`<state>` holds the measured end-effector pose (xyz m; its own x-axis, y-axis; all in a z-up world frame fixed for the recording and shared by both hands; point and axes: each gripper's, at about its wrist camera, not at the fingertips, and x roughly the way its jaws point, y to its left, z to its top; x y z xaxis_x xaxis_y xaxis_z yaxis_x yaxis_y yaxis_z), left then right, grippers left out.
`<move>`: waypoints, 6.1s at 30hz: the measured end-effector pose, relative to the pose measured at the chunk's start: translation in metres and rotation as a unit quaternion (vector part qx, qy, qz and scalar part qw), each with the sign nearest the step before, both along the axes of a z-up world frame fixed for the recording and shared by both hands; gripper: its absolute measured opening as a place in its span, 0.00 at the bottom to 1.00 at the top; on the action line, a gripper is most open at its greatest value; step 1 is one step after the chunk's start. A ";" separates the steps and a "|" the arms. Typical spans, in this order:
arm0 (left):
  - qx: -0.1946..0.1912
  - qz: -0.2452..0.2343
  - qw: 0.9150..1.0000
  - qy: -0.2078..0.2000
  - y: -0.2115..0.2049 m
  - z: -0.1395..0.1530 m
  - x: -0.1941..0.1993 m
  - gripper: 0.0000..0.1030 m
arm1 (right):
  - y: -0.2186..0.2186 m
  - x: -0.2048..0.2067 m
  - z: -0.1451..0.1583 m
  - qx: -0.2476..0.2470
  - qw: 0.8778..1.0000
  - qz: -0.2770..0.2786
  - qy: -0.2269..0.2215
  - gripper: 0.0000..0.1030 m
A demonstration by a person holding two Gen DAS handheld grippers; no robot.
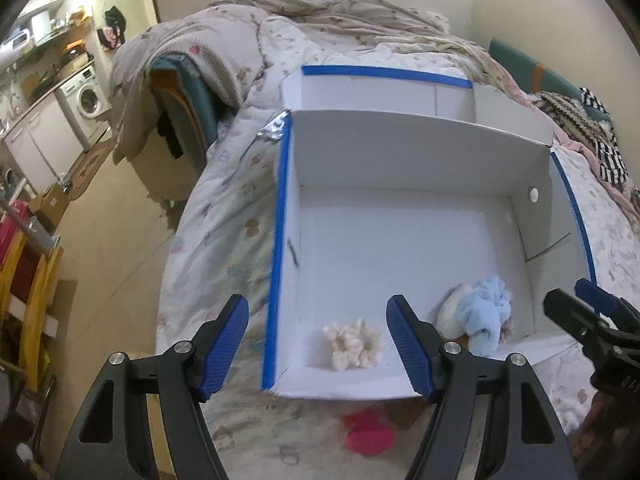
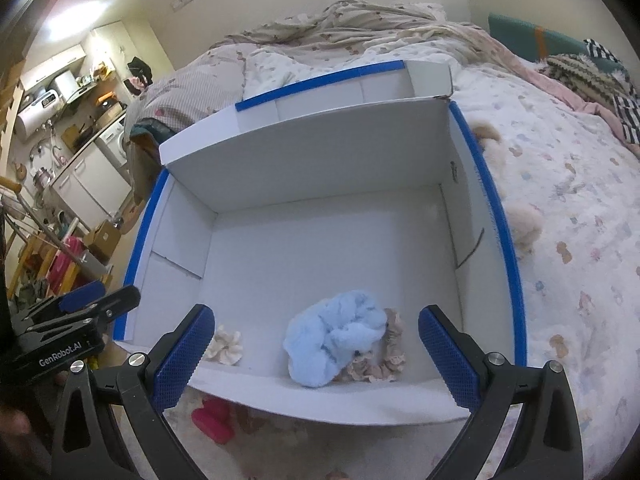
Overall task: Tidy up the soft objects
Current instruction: 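Lower the left gripper to the pink rubber duck on the bed and grasp it, then grasp the clear plastic packet with the right gripper while the left holds the duck, then carry the pink duck and clear packet over the box with both grippers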
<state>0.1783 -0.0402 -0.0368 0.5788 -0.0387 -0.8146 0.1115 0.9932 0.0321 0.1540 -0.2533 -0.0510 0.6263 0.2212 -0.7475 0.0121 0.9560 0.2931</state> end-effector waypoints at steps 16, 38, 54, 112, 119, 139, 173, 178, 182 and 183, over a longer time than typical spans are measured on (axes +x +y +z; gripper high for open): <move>-0.017 -0.009 1.000 0.024 0.021 -0.006 -0.041 0.67 | -0.004 -0.037 0.004 0.015 1.000 -0.008 0.000 1.00; -0.057 0.034 0.987 0.147 0.049 -0.076 -0.053 0.67 | 0.011 -0.052 -0.039 0.006 0.995 0.009 0.100 1.00; -0.018 -0.026 0.976 0.216 -0.036 -0.128 -0.039 0.67 | 0.007 -0.046 -0.052 0.003 0.993 0.004 0.121 1.00; -0.005 0.036 0.990 0.133 0.036 -0.074 -0.054 0.41 | 0.037 -0.035 -0.087 0.092 0.983 0.042 0.150 0.20; 0.003 0.034 0.991 0.128 0.034 -0.073 -0.056 0.41 | 0.032 -0.036 -0.117 0.101 0.971 0.018 0.214 0.25; 0.013 0.034 0.991 0.130 0.038 -0.077 -0.057 0.41 | 0.012 -0.046 -0.087 0.069 0.983 0.006 0.171 0.04; 0.040 0.067 0.997 0.001 0.034 -0.001 -0.086 0.40 | -0.016 -0.085 0.044 0.118 0.992 0.042 -0.026 0.04; 0.034 0.063 0.997 -0.008 0.029 0.011 -0.078 0.40 | -0.026 -0.070 0.048 0.111 0.992 0.039 -0.040 0.04; 0.036 0.063 0.997 -0.013 0.024 0.018 -0.068 0.40 | -0.031 -0.060 0.047 0.111 0.992 0.036 -0.045 0.04; 0.037 0.062 0.997 -0.013 0.023 0.019 -0.064 0.40 | -0.033 -0.057 0.046 0.110 0.992 0.035 -0.046 0.04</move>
